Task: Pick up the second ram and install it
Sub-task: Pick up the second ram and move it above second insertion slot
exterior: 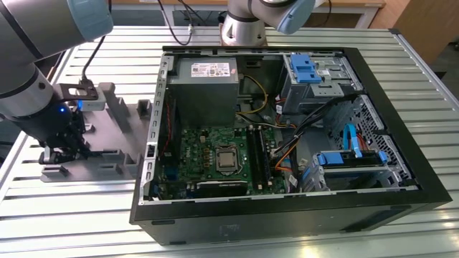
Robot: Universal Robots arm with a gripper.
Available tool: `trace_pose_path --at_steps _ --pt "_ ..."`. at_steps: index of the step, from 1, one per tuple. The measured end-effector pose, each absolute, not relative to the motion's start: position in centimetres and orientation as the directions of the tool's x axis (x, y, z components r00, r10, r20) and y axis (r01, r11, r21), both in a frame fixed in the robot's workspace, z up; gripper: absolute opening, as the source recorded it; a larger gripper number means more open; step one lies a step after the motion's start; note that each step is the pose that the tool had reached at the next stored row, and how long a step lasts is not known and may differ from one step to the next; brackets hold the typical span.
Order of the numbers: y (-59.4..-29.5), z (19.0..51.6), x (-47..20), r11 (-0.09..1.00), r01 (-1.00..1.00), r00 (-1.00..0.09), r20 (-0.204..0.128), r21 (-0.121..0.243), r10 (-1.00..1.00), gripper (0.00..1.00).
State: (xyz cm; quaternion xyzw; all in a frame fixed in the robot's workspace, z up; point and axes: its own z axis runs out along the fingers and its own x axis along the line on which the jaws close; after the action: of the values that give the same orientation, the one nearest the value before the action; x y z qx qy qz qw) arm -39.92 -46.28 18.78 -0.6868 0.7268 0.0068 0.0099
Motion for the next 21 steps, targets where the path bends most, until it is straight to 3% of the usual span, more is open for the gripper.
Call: trace_pose_path --at_steps 21 --pt "-46.24 18.83 -40.24 0.057 -0.998 -0.056 -0.024 -0.004 -0.998 0.23"
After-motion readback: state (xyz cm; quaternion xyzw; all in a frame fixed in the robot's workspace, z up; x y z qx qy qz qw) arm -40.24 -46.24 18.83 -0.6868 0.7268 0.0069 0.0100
